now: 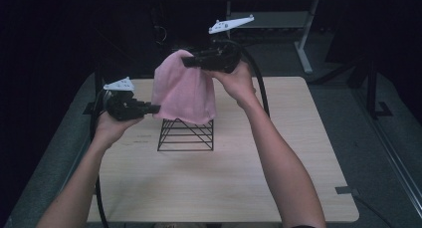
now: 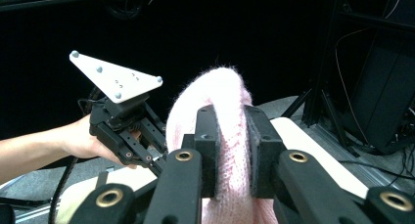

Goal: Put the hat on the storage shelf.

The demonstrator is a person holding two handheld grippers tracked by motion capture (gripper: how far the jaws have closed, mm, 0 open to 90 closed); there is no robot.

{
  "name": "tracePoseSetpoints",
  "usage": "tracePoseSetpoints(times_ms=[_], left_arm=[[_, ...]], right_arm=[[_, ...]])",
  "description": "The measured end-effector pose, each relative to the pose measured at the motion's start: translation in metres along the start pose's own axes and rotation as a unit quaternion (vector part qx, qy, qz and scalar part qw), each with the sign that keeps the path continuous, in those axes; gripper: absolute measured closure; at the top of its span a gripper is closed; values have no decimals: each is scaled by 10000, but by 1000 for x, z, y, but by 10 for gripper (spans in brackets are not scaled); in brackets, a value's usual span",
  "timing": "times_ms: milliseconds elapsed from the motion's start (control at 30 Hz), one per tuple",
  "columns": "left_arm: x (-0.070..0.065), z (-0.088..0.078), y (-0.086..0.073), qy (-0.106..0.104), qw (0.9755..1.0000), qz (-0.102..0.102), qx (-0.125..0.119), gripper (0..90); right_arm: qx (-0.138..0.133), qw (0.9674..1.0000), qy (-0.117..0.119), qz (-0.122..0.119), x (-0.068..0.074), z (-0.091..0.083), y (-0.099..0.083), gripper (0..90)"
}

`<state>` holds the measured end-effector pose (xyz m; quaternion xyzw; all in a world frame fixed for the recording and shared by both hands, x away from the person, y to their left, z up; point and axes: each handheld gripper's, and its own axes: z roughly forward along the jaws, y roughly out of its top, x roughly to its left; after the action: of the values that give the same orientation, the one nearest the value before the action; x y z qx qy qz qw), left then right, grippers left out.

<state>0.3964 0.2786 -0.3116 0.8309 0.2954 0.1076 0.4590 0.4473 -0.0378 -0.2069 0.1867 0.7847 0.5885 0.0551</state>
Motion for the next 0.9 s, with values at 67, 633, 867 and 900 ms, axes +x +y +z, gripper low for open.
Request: tracePoseSetpoints(times_ms=[67, 633, 867, 900], left_arm=[[-1, -1, -1, 12, 10000, 31, -5, 809], [-3, 1, -14, 78, 9999, 77, 120, 810], [-2, 3, -22, 46, 9999, 24, 140, 810], [-2, 4, -24, 35, 9999, 19, 164, 809]], right_arm=[[2, 10000, 26, 8, 2, -1, -1, 776], [231, 9996, 141, -94, 16, 5, -5, 775], [355, 9991, 179, -135, 20, 8, -7, 773], [361, 9990, 200, -150, 21, 9, -9, 773]])
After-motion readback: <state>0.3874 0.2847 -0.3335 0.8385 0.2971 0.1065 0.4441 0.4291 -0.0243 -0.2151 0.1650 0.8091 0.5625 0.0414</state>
